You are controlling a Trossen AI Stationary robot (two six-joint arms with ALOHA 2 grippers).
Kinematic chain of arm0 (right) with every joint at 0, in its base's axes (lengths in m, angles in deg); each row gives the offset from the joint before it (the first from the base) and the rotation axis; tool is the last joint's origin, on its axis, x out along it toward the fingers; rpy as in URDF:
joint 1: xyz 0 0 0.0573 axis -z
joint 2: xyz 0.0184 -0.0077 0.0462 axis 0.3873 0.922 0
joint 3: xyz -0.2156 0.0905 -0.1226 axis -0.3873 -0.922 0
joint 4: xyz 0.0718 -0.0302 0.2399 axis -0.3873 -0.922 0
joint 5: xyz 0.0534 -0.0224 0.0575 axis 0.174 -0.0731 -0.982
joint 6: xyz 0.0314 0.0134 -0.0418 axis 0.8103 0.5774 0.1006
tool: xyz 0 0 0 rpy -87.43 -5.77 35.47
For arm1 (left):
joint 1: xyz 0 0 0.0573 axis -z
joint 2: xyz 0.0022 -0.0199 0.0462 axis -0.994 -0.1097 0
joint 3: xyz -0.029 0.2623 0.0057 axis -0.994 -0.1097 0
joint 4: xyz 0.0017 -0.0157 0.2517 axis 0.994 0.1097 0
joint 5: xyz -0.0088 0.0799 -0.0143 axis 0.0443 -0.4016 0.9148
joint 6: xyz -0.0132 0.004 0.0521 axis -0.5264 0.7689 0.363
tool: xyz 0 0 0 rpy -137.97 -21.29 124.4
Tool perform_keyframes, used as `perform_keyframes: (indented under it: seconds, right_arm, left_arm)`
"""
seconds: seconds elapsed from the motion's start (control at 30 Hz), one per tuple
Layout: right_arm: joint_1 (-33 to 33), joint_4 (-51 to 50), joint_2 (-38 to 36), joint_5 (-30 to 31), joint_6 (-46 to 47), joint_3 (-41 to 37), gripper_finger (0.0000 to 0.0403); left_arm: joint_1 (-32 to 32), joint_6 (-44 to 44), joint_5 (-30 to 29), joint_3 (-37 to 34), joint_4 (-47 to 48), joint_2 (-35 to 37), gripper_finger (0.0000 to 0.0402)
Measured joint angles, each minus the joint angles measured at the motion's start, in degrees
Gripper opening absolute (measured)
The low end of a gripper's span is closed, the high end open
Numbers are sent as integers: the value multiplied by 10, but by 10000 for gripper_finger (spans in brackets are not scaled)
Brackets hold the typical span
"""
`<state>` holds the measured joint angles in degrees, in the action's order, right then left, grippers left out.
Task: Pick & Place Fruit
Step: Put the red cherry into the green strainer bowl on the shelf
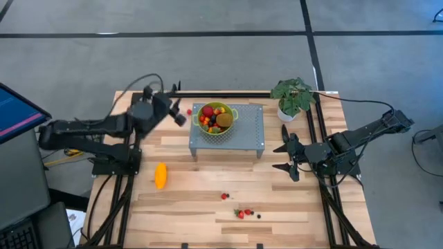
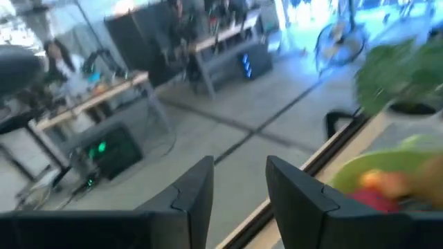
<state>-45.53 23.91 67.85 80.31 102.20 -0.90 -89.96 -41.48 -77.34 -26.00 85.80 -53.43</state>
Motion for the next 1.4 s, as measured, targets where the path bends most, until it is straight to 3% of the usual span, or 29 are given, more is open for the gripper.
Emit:
perform_keyframes:
  seconds: [0.13, 0.33, 0.43, 0.6, 0.73, 0.93, 1.27, 1.4]
  right_arm:
    - [0, 0, 0, 0, 0, 0, 302]
    - [0, 0, 0, 0, 0, 0, 302]
    - [0, 0, 0, 0, 0, 0, 302]
    - [0, 0, 0, 0, 0, 0, 301]
    - [0, 0, 0, 0, 0, 0, 301]
    - [0, 0, 0, 0, 0, 0, 301]
    - [0, 0, 0, 0, 0, 0, 301]
    - [0, 0, 0, 0, 0, 0, 301]
  left_arm:
    - [-155, -33, 132, -1, 80, 3, 126]
    - [-355, -50, 393, 0, 88, -46, 126]
    - [-415, -28, 449, 0, 90, -93, 126]
    - [-479, 23, 467, 0, 89, -180, 126]
    - [-511, 66, 482, 0, 96, -231, 126]
    - [-518, 150, 586, 0, 105, -272, 126]
    - [-474, 200, 610, 0, 183, -251, 126]
    - [-447, 235, 589, -1, 194, -261, 128]
